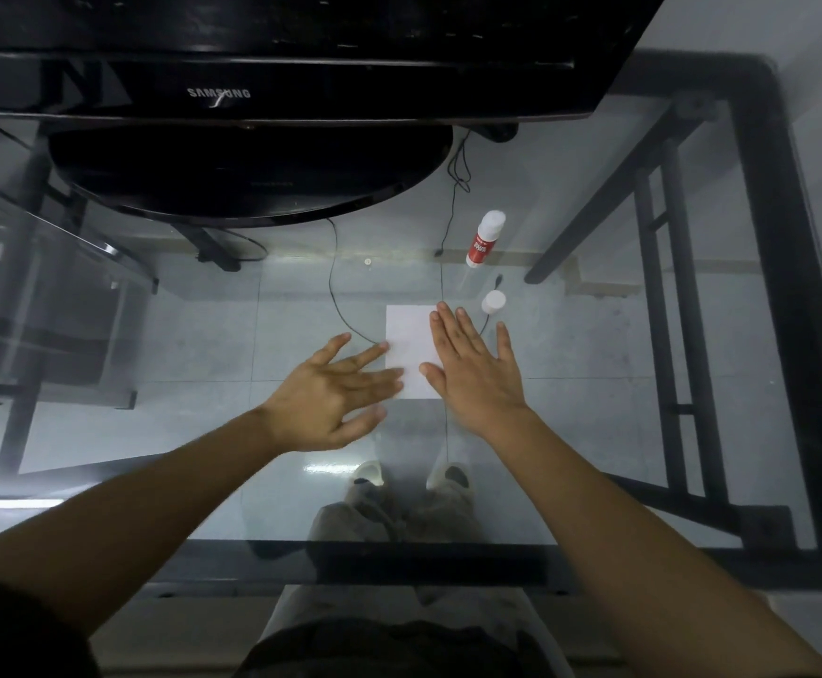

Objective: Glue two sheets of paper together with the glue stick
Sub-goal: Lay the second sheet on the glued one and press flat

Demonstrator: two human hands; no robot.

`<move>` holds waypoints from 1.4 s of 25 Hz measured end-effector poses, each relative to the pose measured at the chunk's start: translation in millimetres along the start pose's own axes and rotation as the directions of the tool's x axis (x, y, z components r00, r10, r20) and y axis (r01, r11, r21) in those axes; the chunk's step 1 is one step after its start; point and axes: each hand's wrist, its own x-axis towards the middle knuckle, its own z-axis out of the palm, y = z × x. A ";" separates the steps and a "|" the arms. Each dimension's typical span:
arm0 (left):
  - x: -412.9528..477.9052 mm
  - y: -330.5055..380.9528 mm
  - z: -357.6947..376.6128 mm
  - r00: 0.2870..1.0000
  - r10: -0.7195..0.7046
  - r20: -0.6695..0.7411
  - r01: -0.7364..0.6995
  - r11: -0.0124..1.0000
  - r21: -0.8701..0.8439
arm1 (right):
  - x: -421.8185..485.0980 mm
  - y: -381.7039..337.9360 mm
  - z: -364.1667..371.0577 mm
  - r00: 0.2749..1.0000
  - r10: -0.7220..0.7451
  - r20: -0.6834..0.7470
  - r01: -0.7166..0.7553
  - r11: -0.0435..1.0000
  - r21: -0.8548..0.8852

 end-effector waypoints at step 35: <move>45.6 30.5 36.1 0.836 -0.549 -0.014 0.548 0.834 0.061 | -19.6 -25.5 9.9 0.995 -0.030 -0.093 0.032 0.999 0.013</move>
